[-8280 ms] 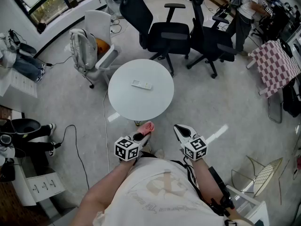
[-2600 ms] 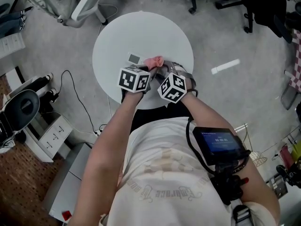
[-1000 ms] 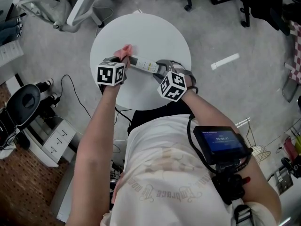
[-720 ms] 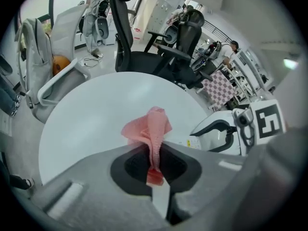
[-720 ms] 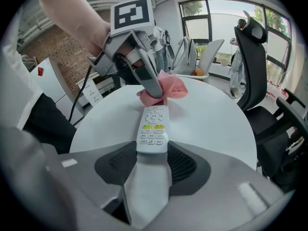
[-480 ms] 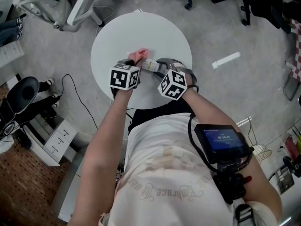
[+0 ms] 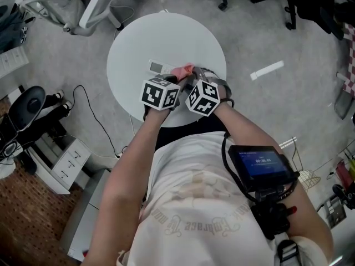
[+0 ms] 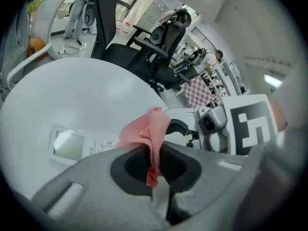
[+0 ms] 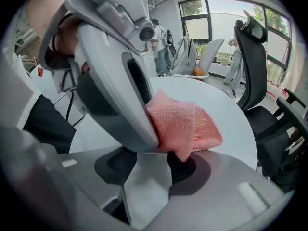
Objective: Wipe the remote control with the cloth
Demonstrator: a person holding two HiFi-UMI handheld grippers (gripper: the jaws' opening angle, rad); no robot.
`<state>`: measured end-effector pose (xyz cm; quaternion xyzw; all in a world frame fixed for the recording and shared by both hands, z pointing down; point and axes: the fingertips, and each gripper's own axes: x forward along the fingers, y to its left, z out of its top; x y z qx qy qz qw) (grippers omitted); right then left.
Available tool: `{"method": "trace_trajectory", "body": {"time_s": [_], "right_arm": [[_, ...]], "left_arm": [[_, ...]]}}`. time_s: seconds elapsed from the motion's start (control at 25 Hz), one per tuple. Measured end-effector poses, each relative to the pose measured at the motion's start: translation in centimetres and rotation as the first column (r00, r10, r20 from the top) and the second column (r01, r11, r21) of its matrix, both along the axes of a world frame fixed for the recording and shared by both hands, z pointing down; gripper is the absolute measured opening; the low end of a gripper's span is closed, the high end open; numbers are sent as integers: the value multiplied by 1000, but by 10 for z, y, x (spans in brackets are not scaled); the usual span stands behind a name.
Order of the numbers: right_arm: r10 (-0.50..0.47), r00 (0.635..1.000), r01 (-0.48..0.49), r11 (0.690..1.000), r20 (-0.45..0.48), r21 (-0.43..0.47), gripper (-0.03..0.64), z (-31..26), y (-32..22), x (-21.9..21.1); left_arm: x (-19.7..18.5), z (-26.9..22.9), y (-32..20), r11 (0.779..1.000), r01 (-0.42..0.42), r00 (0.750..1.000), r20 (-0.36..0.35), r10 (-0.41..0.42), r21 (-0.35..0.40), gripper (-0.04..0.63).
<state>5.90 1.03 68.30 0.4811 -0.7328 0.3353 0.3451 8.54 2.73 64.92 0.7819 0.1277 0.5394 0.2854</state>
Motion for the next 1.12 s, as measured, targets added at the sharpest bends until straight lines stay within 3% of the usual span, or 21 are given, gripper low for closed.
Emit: {"method": "trace_trajectory", "body": {"time_s": [0.12,0.2,0.4,0.76,0.88,1.12], "right_arm": [[-1,1000,1,1000,0,1,209,0,0,1],[-7,1000,7,1000,-1,2,209,0,0,0],[-12,1000,12,1000,-1,0,209,0,0,-3],[-25,1000,25,1000,-5,1,209,-2,-1,-5],[-32,999,32,999,-11,-4,209,-3,-2,-4],[-39,999,39,999,-4,-13,213,-3,7,4]], "left_arm": [[2,-3,5,991,67,997,-17,-69,-112,21],[1,-2,0,985,94,995,-19,-97,-144,21],[-12,9,-37,989,148,989,-13,-149,-14,21],[-46,17,-120,948,269,961,25,-277,168,21],[-61,21,-141,925,319,942,37,-333,206,21],[-76,16,-156,850,471,869,40,-493,237,21]]}}
